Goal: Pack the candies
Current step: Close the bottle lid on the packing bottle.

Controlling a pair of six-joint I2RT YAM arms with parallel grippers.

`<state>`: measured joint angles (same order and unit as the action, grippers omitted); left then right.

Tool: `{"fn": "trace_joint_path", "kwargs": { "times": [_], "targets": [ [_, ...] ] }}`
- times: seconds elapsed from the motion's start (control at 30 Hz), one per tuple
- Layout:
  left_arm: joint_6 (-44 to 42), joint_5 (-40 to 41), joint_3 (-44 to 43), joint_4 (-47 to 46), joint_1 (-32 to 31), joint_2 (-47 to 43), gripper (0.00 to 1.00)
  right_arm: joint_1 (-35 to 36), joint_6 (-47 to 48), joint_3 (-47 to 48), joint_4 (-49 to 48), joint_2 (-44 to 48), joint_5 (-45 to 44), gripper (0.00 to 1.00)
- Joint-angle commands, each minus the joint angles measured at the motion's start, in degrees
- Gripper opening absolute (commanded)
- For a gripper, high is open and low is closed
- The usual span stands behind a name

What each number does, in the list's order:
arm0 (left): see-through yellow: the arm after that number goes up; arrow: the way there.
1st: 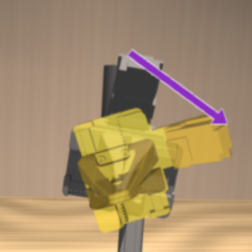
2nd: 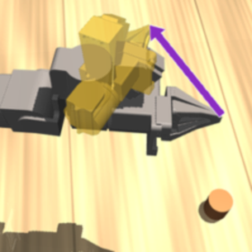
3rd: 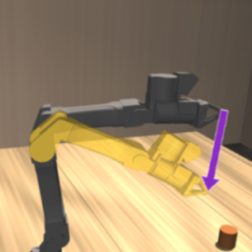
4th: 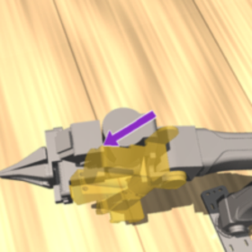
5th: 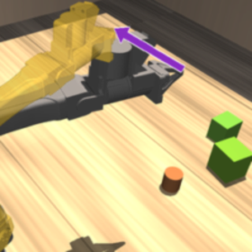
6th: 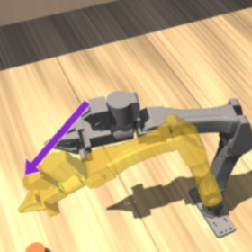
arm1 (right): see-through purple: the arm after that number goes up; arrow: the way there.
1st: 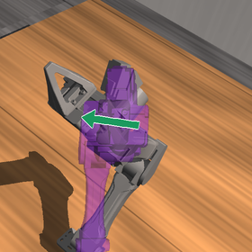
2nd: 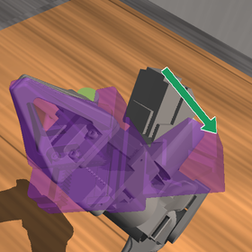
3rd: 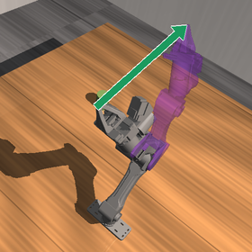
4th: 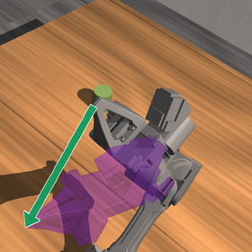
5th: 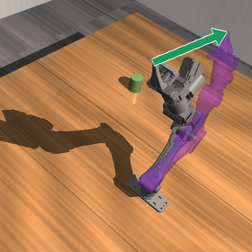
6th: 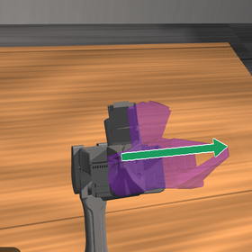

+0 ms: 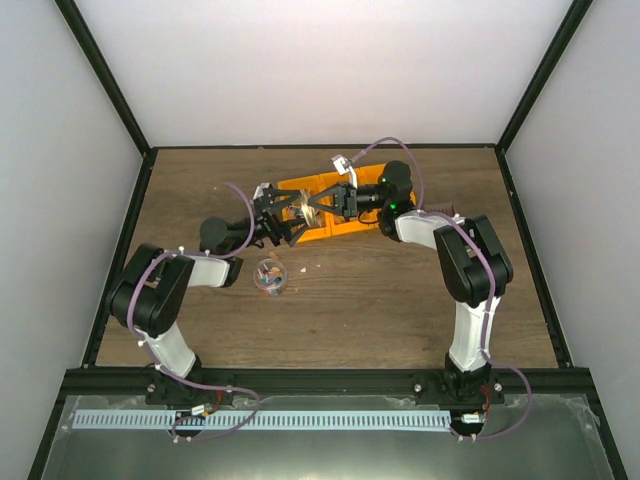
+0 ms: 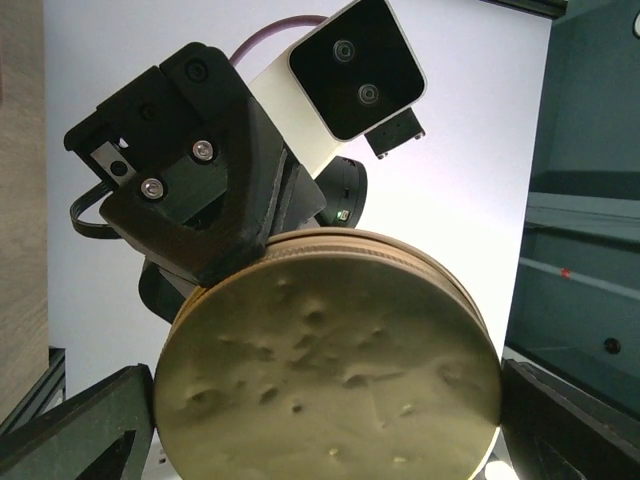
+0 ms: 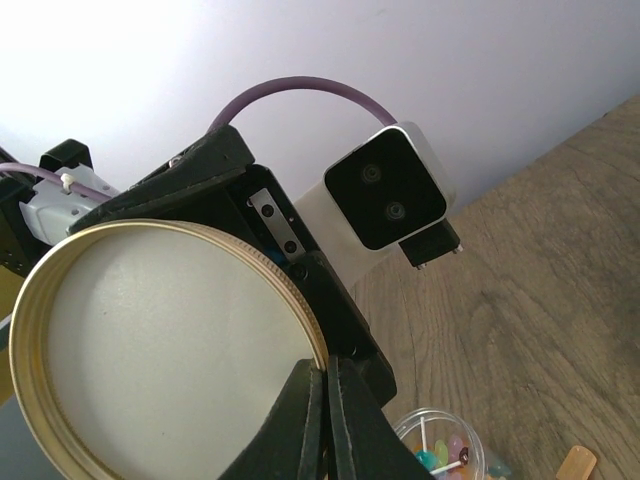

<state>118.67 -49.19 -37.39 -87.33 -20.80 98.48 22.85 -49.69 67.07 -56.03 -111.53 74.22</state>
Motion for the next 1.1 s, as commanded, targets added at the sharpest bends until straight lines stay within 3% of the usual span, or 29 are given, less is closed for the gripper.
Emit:
{"fn": "trace_joint_path", "kwargs": {
  "times": [0.0,0.47,0.63,1.07],
  "targets": [
    [19.5,-0.1,-0.2,-14.2,-0.2,1.3,0.92,-0.8,-1.5,2.6,-2.6,-1.0,0.7,0.01],
    [19.0,0.4,-1.0,-14.1,-0.3,2.4,0.89,-1.1,1.7,2.9,2.2,-0.8,1.9,0.01],
    [18.5,0.6,-1.9,-13.4,-0.3,2.7,0.88,-2.9,0.3,2.6,1.7,-0.8,1.4,0.07],
    [16.8,0.1,-3.0,-11.2,-0.3,4.6,0.85,-9.7,-12.1,-4.2,-13.7,-1.2,0.2,0.13]
  ]
}}
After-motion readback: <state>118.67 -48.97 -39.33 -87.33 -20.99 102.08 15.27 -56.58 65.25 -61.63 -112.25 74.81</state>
